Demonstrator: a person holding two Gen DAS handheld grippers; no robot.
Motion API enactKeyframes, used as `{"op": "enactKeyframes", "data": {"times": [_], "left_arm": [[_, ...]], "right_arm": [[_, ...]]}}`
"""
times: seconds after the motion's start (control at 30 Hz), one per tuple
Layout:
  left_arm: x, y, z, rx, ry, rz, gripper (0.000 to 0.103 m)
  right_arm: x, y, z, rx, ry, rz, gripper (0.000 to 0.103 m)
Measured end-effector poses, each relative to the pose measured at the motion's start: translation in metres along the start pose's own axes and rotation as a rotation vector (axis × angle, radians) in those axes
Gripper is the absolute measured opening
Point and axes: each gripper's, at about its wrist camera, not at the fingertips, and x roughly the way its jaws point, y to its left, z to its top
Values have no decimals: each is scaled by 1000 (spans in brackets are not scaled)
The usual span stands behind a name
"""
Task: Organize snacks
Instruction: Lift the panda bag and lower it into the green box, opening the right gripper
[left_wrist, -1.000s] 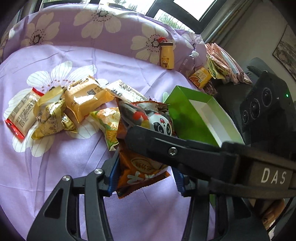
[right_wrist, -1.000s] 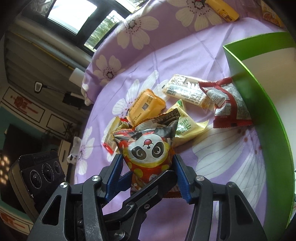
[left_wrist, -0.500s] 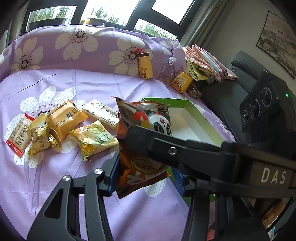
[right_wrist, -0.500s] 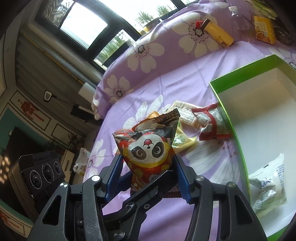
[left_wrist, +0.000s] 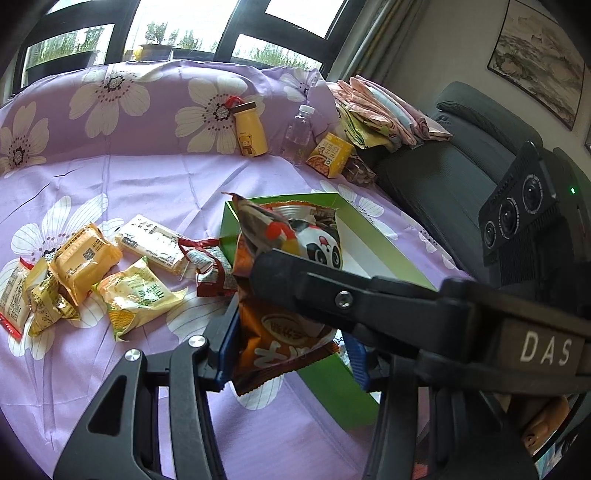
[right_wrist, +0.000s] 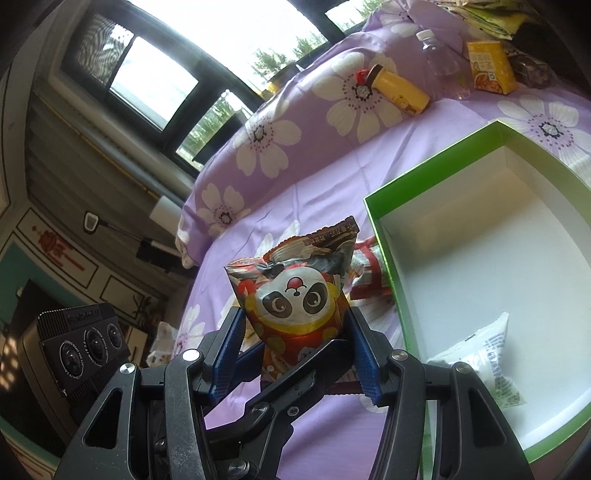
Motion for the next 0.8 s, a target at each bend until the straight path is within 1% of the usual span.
{"op": "enactKeyframes", "data": {"times": [0.37,0.67,0.8], "left_arm": [[24,-32,9,71,41,-47,49],[56,-61,13,124,112,-96,48],[70,-71,14,140,142,-139,48]], "right_arm": [[-27,-27,8,75,-72,-23,58],[-48,-62,12,176,-123,-58,58],[-57,-75,11,214,-143,-89,58]]}}
